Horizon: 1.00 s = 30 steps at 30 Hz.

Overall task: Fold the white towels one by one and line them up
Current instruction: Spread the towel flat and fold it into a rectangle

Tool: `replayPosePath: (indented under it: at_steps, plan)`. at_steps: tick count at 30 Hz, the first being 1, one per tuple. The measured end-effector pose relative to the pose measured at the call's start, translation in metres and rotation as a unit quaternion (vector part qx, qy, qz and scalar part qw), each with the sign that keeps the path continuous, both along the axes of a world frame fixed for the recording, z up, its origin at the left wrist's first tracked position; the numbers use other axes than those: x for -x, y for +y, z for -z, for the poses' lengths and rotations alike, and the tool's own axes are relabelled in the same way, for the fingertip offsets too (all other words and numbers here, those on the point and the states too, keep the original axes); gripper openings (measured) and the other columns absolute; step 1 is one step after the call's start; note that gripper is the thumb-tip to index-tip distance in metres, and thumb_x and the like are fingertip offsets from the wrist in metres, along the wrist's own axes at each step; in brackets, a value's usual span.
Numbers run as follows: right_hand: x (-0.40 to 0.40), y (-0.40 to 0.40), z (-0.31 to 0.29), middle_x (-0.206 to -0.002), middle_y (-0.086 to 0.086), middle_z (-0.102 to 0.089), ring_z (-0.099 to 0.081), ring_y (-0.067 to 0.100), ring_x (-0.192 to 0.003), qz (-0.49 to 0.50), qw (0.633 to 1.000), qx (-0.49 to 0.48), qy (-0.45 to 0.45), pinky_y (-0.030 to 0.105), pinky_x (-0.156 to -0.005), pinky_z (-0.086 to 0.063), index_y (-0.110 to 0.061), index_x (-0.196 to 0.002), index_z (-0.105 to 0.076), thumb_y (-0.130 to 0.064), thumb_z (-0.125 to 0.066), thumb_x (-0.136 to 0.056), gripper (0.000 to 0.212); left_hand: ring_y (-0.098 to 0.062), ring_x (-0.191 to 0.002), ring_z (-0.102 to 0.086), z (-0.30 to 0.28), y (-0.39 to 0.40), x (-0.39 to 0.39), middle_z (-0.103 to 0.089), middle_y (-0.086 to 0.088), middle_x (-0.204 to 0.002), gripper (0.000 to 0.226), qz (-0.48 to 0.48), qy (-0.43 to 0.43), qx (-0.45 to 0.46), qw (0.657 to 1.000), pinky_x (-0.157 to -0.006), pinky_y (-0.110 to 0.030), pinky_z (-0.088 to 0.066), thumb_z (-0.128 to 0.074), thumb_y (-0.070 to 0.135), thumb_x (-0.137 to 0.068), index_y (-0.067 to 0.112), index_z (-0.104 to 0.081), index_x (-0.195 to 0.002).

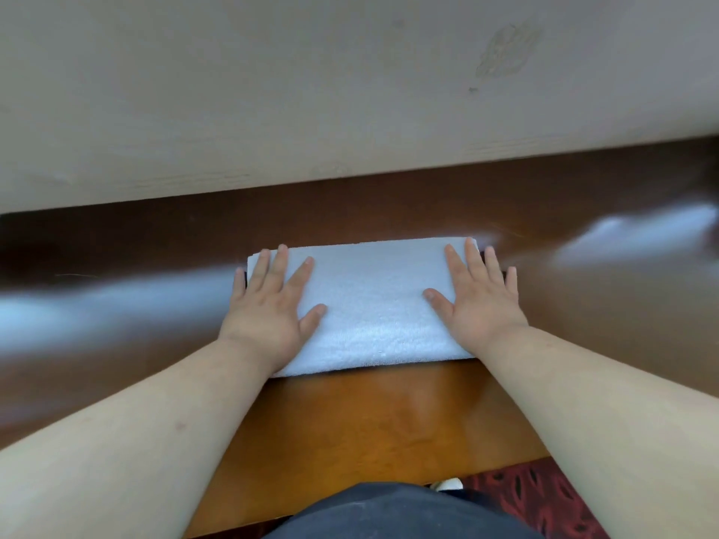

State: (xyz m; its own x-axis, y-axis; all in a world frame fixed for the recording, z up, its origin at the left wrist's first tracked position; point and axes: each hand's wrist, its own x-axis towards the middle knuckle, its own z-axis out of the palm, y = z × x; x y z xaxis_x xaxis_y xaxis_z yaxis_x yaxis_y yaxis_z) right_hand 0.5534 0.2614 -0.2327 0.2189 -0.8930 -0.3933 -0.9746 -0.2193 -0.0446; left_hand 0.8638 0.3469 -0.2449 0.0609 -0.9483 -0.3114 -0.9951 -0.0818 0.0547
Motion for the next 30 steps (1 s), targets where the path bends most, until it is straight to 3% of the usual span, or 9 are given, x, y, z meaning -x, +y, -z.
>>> replayPosePath:
  at_steps: [2, 4, 6, 8, 11, 15, 19, 26, 30]
  plan:
    - [0.002, -0.003, -0.009, -0.165, -0.007, 0.015, 0.01, 0.02, -0.152, 0.027, 0.998, -0.038, -0.04, 0.049, -0.122, -0.001, -0.037, -0.156, 0.007, -0.076, -0.019, -0.089, 0.082, -0.019, -0.145, 0.024, -0.006, 0.002, -0.005, 0.023, 0.004, -0.16, 0.073, -0.024, 0.026, -0.017, 0.999, -0.119, -0.044, 0.005, -0.003, 0.074, -0.087, 0.042, 0.021, -0.148]
    - [0.003, -0.005, -0.027, -0.167, -0.003, -0.003, -0.01, 0.022, -0.151, 0.139, 0.979, -0.043, -0.145, 0.042, -0.12, -0.018, -0.033, -0.158, -0.006, -0.063, -0.042, -0.094, 0.079, -0.021, -0.148, 0.004, -0.019, 0.006, -0.003, 0.005, 0.002, -0.162, 0.073, -0.166, 0.108, 0.023, 0.98, -0.119, -0.04, -0.008, -0.022, 0.068, -0.09, 0.04, 0.007, -0.151]
    - [0.007, -0.011, -0.039, -0.156, 0.005, -0.035, -0.044, 0.027, -0.131, 0.324, 0.911, -0.021, -0.255, 0.036, -0.104, -0.039, -0.027, -0.155, -0.021, -0.05, -0.057, -0.093, 0.075, -0.028, -0.137, -0.032, -0.03, 0.01, -0.002, -0.03, -0.007, -0.152, 0.069, -0.373, 0.212, 0.101, 0.898, -0.109, -0.04, -0.03, -0.042, 0.058, -0.093, 0.029, -0.017, -0.15]
    - [0.012, -0.013, -0.05, -0.137, 0.007, -0.053, -0.057, 0.028, -0.108, 0.482, 0.819, -0.101, -0.294, 0.037, -0.092, -0.048, -0.019, -0.15, -0.029, -0.047, -0.064, -0.088, 0.076, -0.029, -0.116, -0.052, -0.036, 0.013, 0.0, -0.049, -0.008, -0.138, 0.067, -0.528, 0.305, 0.077, 0.789, -0.091, -0.036, -0.039, -0.054, 0.051, -0.092, 0.018, -0.03, -0.145]
    - [0.021, -0.012, -0.046, -0.111, 0.01, -0.07, -0.07, 0.032, -0.094, 0.527, 0.753, -0.222, -0.326, 0.049, -0.087, -0.058, -0.007, -0.13, -0.054, -0.043, -0.073, -0.084, 0.061, -0.03, -0.096, -0.06, -0.037, 0.014, 0.003, -0.061, -0.008, -0.118, 0.065, -0.547, 0.279, -0.041, 0.788, -0.076, -0.033, -0.043, -0.058, 0.055, -0.087, 0.011, -0.047, -0.133]
    - [0.022, -0.021, -0.048, -0.106, 0.007, -0.073, -0.07, 0.031, -0.098, 0.469, 0.789, -0.266, -0.294, 0.044, -0.092, -0.055, -0.01, -0.112, -0.066, -0.05, -0.078, -0.079, 0.053, -0.023, -0.072, -0.055, -0.04, 0.004, 0.001, -0.059, -0.003, -0.085, 0.055, -0.499, 0.238, -0.124, 0.824, -0.069, -0.035, -0.045, -0.058, 0.058, -0.086, 0.009, -0.058, -0.109]
    - [0.018, -0.027, -0.053, -0.095, 0.004, -0.074, -0.071, 0.023, -0.083, 0.433, 0.792, -0.283, -0.325, 0.031, -0.063, -0.052, -0.011, -0.102, -0.067, -0.04, -0.079, -0.082, 0.037, -0.032, -0.097, -0.061, -0.044, 0.007, 0.004, -0.063, -0.006, -0.105, 0.049, -0.522, 0.295, -0.106, 0.793, -0.092, -0.042, -0.05, -0.062, 0.055, -0.086, 0.014, -0.057, -0.113]
    - [0.017, -0.023, -0.045, -0.1, 0.008, -0.072, -0.072, 0.03, -0.083, 0.341, 0.831, -0.23, -0.374, 0.043, -0.065, -0.061, -0.015, -0.107, -0.059, -0.033, -0.068, -0.092, 0.025, -0.027, -0.095, -0.064, -0.06, 0.035, 0.011, -0.066, -0.002, -0.106, 0.047, -0.556, 0.405, 0.01, 0.726, -0.091, -0.044, -0.052, -0.064, 0.051, -0.085, 0.019, -0.055, -0.118]
    - [0.001, -0.016, -0.043, -0.097, 0.004, -0.071, -0.071, 0.028, -0.082, 0.319, 0.856, -0.202, -0.353, 0.038, -0.066, -0.057, -0.02, -0.108, -0.059, -0.045, -0.05, -0.1, 0.028, -0.028, -0.097, -0.057, -0.062, 0.051, 0.0, -0.06, -0.006, -0.111, 0.043, -0.558, 0.349, 0.018, 0.753, -0.087, -0.035, -0.046, -0.051, 0.048, -0.095, 0.018, -0.047, -0.126]
